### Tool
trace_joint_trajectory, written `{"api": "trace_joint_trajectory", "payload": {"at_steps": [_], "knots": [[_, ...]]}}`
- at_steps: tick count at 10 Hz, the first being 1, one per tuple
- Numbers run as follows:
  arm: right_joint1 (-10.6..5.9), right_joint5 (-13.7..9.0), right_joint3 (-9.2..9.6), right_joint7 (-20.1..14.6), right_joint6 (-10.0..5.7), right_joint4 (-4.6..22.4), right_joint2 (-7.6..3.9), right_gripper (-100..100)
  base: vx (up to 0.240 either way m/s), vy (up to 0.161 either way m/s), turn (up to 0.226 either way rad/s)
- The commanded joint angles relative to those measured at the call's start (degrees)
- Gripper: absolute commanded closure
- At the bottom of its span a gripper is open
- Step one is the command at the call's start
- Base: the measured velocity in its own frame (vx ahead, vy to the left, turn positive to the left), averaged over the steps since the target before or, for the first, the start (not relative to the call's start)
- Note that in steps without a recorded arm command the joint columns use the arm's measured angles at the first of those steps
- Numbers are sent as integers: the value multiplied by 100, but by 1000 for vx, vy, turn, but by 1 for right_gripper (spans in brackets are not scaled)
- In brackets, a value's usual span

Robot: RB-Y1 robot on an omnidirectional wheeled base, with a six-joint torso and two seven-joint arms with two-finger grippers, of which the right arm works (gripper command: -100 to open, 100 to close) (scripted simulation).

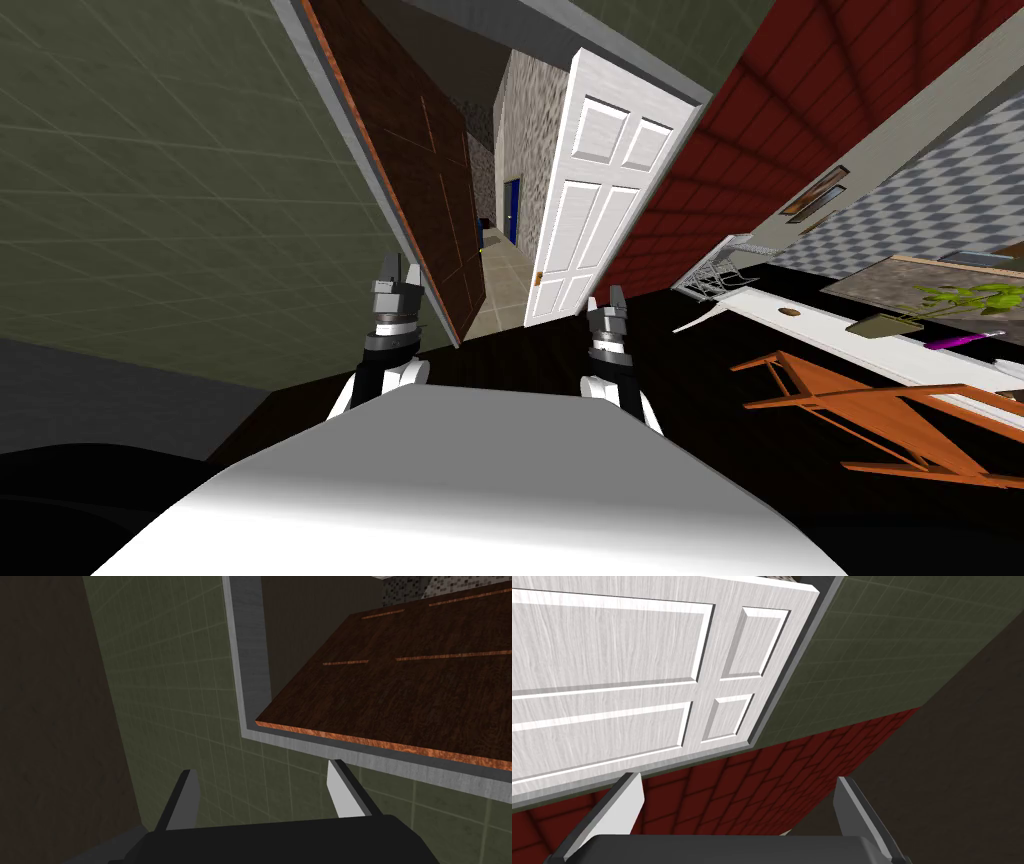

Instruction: Push the door open

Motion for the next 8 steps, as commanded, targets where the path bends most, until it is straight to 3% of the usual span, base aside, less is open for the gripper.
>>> {"api": "trace_joint_trajectory", "payload": {"at_steps": [1, 8], "knots": [[-64, 2, 28, -3, -59, 218, -24, -100, 101, -24, 48], [-355, 9, 157, -18, -327, 1214, -106, -100, 140, -54, 50]]}}
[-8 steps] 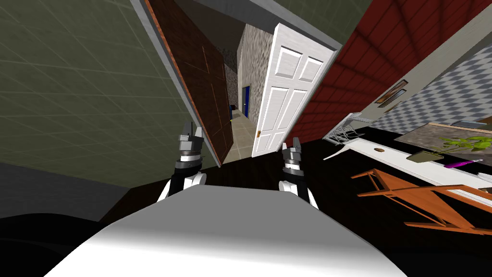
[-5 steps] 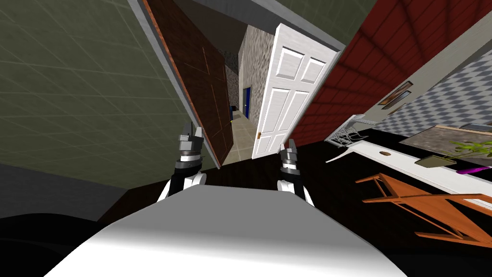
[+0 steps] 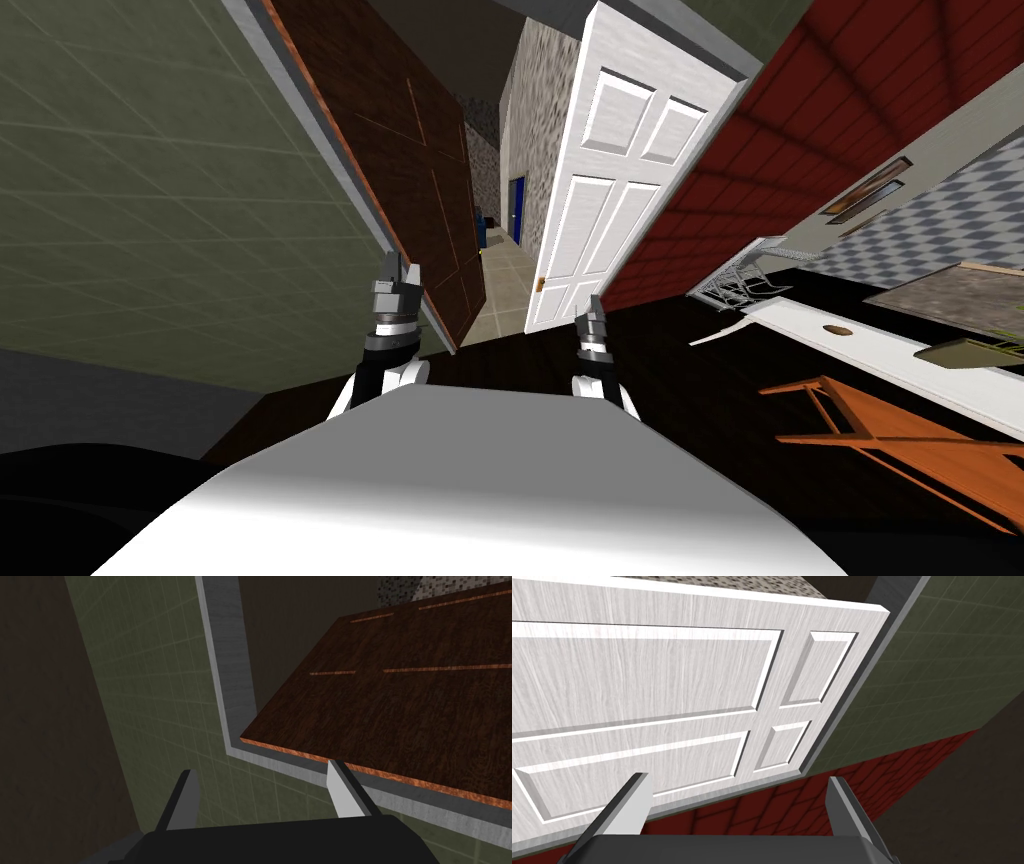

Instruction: Push the door open

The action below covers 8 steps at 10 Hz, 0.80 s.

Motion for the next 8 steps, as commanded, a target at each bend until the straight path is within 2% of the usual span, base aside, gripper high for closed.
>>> {"api": "trace_joint_trajectory", "payload": {"at_steps": [1, 8], "knots": [[-83, 2, 31, -2, -79, 261, -13, -100, 76, -51, 59], [-430, 11, 185, -20, -400, 1450, -72, -100, 94, -63, 55]]}}
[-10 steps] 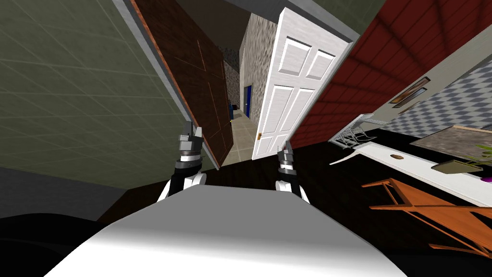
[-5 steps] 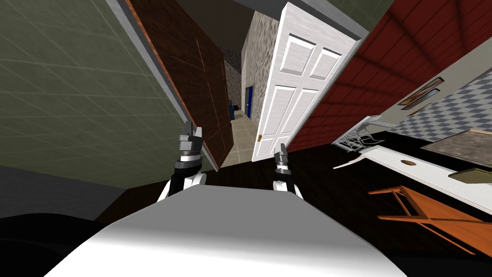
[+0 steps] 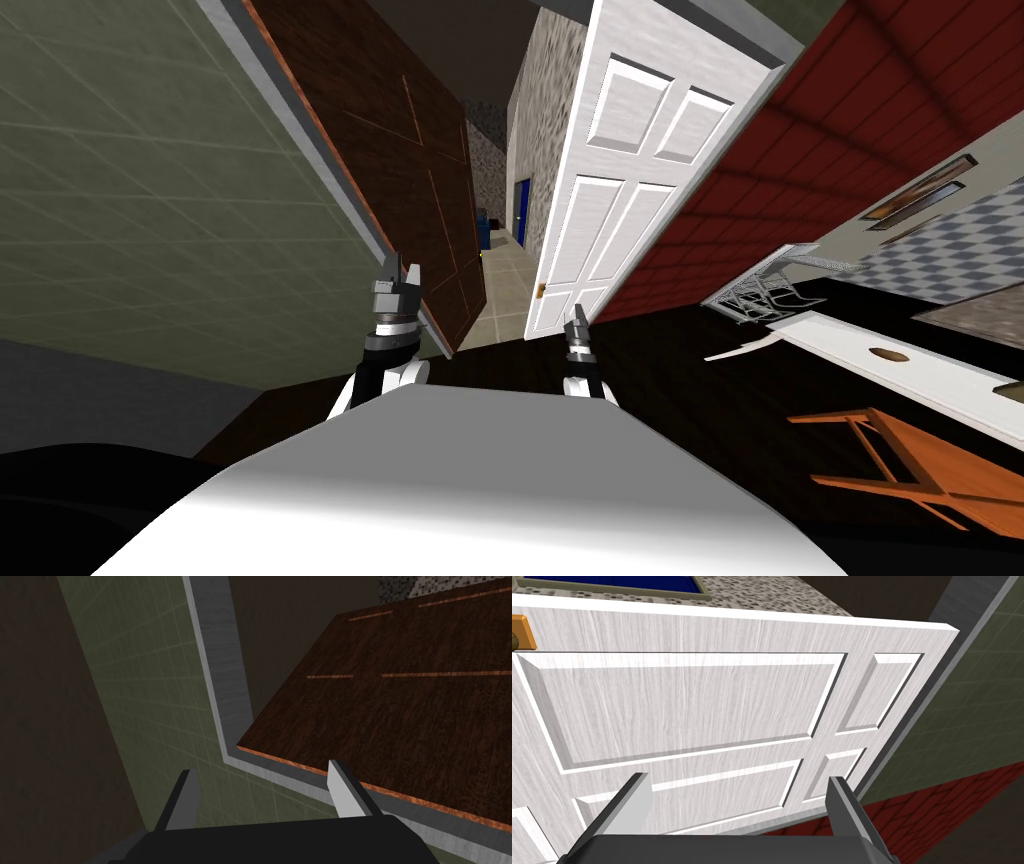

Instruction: Push the door open

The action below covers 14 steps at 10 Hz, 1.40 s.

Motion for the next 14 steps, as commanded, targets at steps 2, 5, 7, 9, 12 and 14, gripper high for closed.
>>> {"api": "trace_joint_trajectory", "payload": {"at_steps": [2, 5, 7, 9, 12, 14], "knots": [[-129, 3, 65, -13, -116, 453, -18, -100, 96, -75, 62], [-239, 6, 115, -19, -218, 831, -27, -100, 78, -63, 48], [-350, 9, 164, -24, -320, 1209, -35, -100, 61, -43, 46], [-461, 12, 213, -30, -422, 1588, -41, -100, 77, -70, 71], [-623, 16, 285, -38, -572, 2141, -44, -100, 101, -86, 60], [-677, 17, 308, -41, -621, 2326, -44, -100, 73, -58, 41]]}}
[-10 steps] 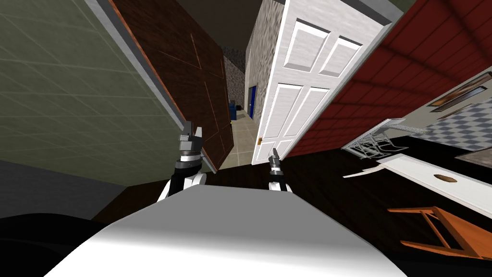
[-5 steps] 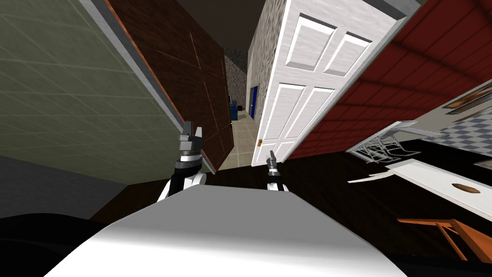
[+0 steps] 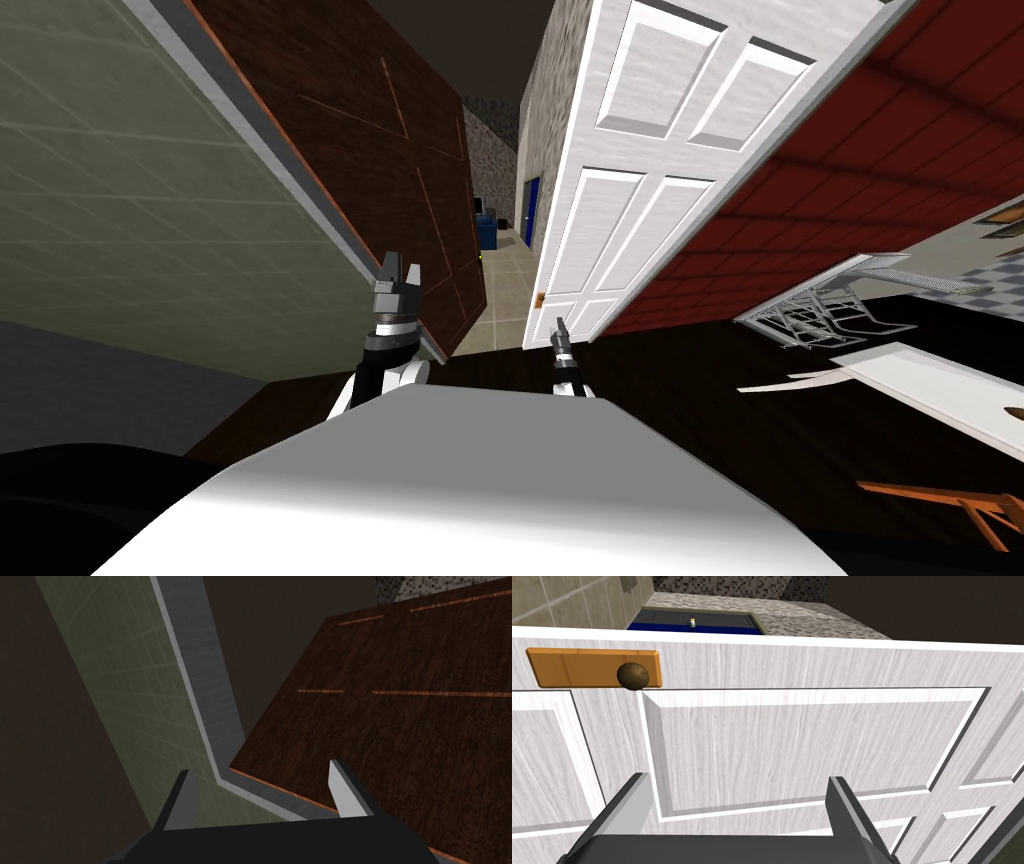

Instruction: Push the door open

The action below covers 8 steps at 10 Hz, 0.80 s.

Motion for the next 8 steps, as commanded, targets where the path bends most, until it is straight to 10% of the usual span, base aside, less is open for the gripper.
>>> {"api": "trace_joint_trajectory", "payload": {"at_steps": [1, 8], "knots": [[-65, 3, 27, -1, -106, 268, 7, -100, 43, -34, 29], [-349, 10, 153, -16, -369, 1241, 21, -100, 73, -58, 47]]}}
